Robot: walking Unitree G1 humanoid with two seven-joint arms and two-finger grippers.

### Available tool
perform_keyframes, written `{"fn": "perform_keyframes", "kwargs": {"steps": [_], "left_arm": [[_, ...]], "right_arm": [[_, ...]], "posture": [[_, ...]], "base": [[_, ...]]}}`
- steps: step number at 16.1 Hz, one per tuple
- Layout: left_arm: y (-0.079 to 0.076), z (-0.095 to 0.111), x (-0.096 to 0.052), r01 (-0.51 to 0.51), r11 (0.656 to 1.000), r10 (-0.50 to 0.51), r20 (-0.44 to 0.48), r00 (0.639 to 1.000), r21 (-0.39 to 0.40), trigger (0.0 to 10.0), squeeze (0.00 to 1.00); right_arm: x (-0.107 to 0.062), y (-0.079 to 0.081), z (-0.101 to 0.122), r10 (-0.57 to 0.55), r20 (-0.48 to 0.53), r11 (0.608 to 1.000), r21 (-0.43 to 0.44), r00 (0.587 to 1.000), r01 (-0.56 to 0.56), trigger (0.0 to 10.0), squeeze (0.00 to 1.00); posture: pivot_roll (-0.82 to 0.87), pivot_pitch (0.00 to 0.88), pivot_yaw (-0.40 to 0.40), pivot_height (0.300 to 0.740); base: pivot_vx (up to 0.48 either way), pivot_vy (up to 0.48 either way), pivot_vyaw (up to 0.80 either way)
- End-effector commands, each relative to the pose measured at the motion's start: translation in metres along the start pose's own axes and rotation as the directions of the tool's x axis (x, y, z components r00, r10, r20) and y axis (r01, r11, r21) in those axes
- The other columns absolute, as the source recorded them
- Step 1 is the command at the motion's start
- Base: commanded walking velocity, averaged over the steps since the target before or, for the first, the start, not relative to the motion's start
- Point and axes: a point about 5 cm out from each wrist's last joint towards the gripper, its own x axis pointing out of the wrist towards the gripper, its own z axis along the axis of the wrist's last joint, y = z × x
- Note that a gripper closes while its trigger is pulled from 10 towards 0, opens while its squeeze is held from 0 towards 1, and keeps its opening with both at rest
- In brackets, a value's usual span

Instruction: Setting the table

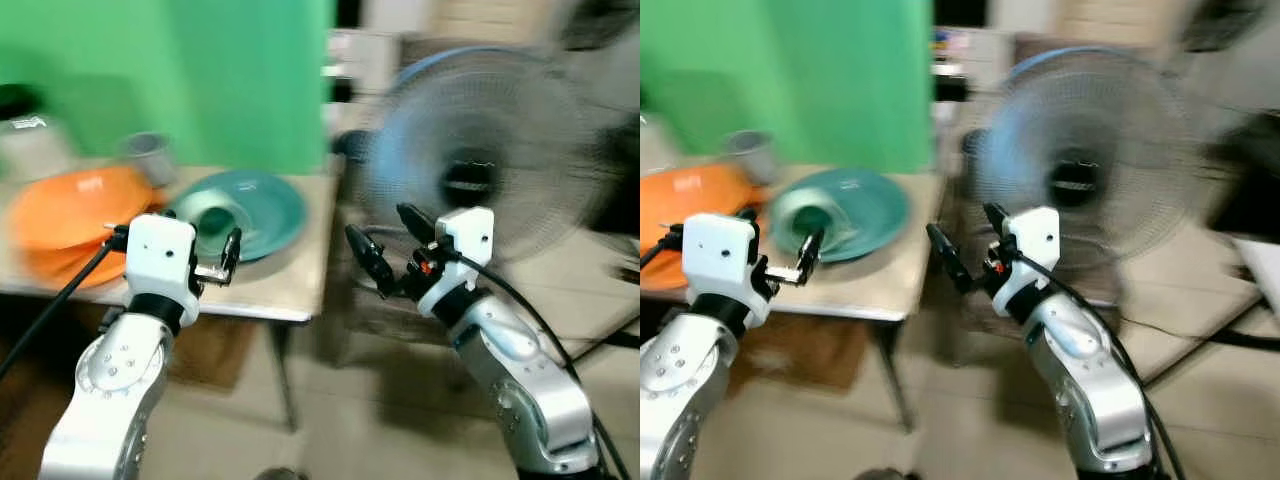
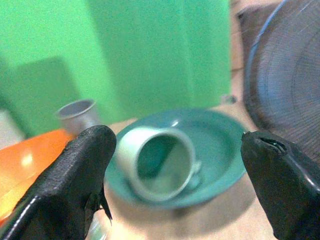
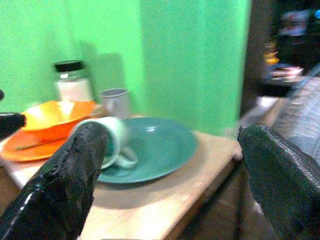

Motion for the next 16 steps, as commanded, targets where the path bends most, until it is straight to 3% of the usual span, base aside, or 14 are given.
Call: {"fn": "perform_keyframes", "kwargs": {"steps": [1, 6, 16], "left_arm": [[0.0, 0.0, 0.001, -0.002, 1.0, 0.002, -0.002, 1.0, 0.012, 10.0, 0.0], [-0.003, 0.0, 0.003, 0.022, 1.0, -0.022, 0.01, 1.0, 0.001, 10.0, 0.0], [-0.003, -0.002, 0.003, 0.041, 0.999, -0.041, 0.011, 0.999, 0.008, 10.0, 0.0]], "right_arm": [[0.001, -0.004, -0.002, -0.009, -0.011, 1.0, -0.005, 1.0, 0.009, 10.0, 1.0], [0.006, -0.008, -0.004, -0.058, -0.007, 0.998, -0.004, 0.998, 0.058, 10.0, 1.0], [0.011, -0.015, -0.004, -0.111, 0.01, 0.993, -0.037, 0.994, 0.111, 10.0, 1.0]], "posture": [[0.12, 0.0, 0.015, 0.74], [0.12, 0.0, 0.005, 0.74], [0.13, 0.0, -0.007, 0.74]], "base": [[0.0, 0.0, 0.8], [0.049, 0.0, 0.79], [0.311, 0.0, 0.0]]}}
